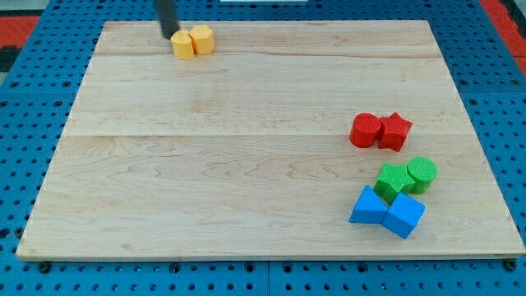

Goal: Separate the yellow hexagon from the yellow heart

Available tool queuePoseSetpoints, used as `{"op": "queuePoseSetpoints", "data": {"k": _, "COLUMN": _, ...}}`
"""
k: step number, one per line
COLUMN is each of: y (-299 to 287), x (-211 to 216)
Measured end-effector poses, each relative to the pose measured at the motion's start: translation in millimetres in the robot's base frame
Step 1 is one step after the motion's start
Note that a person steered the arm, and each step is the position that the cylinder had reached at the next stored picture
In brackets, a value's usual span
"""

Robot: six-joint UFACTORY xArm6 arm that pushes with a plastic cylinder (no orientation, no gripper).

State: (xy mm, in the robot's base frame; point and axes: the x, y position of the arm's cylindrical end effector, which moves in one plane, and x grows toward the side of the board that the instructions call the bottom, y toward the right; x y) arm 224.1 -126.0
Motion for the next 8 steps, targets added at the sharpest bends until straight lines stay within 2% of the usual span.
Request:
{"op": "queuePoseSetpoints", "data": {"k": 2, "y": 63.4, "x": 19.5}}
{"op": "queuePoseSetpoints", "data": {"k": 3, "y": 110.2, "x": 73.2}}
{"op": "queuePoseSetpoints", "data": {"k": 4, "y": 133.4, "x": 88.8}}
{"op": "queuePoseSetpoints", "data": {"k": 5, "y": 134.7, "x": 65.3}}
{"op": "queuePoseSetpoints", "data": {"k": 6, "y": 161.5, "x": 63.8}}
{"op": "queuePoseSetpoints", "data": {"k": 7, "y": 162.2, "x": 103.9}}
{"op": "queuePoseSetpoints", "data": {"k": 8, "y": 160.4, "x": 119.4}}
